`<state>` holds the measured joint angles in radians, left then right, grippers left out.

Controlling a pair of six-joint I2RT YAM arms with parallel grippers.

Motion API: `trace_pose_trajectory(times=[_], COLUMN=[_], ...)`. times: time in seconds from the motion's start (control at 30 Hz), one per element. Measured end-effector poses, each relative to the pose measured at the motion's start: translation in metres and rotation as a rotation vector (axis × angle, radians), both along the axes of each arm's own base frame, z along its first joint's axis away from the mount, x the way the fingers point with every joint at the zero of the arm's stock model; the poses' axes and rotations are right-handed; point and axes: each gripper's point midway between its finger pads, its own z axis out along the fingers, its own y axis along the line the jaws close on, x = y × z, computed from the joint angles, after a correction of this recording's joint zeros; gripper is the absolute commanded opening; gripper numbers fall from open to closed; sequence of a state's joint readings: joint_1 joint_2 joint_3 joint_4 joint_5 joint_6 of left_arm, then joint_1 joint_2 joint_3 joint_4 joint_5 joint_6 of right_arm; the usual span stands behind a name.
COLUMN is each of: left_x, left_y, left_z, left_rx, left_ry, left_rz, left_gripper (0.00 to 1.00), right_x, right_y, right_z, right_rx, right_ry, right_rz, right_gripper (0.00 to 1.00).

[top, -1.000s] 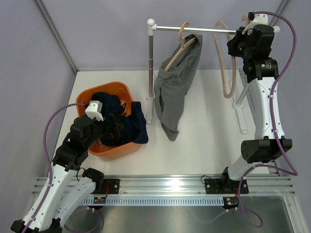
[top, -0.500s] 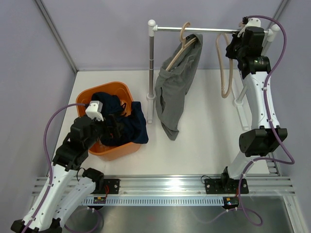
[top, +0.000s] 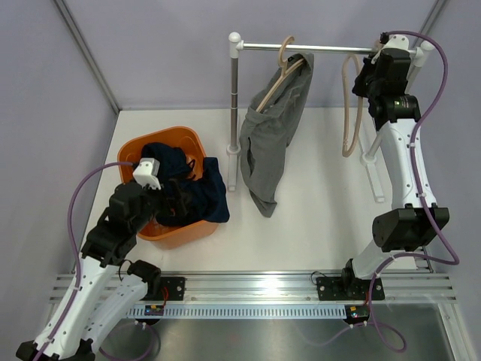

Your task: Remove the shorts from the hanger

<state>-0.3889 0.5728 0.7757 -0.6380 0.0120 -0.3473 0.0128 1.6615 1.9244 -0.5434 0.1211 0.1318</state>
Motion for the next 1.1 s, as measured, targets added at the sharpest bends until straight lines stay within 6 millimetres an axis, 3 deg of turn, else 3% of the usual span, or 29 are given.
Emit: trace_pose_trajectory(times=[0.17, 0.33, 0.53, 0.73, 0.93, 1.1], left_x=[-0.002, -0.003, -0.005, -0.004, -0.004, -0.004], left_y=[-0.002, -0.004, -0.005, -0.003, -0.003, -0.003], left_z=[0.000, 0.001, 0.002, 0.002, 0.002, 0.002], left_rx=[0.000, 0.000, -0.002, 0.004, 0.006, 0.006], left_ry=[-0.002, -0.005, -0.010, -0.012, -0.013, -0.013], left_rz=[-0.011, -0.020, -0.026, -0.017, -0.013, -0.012], left_gripper=[0.99, 0.99, 0.99, 0.99, 0.99, 0.99], right_x=[-0.006, -0.009, -0.011, -0.021, -0.066, -0.127], right_y=[-0.001, -0.003, -0.003, -0.008, -0.018, -0.017], right_z=[0.000, -0.004, -0.012, -0.006, 0.026, 0.080], right_rx=[0.002, 0.003, 0.010, 0.019, 0.049, 0.109], right_ry=[0.001, 0.015, 0.041, 0.039, -0.014, -0.146], right_rz=[-0.010, -0.022, -0.025, -0.059, -0.136, -0.146], right_gripper=[0.20, 0.37, 0.44, 0.53, 0.60, 0.61])
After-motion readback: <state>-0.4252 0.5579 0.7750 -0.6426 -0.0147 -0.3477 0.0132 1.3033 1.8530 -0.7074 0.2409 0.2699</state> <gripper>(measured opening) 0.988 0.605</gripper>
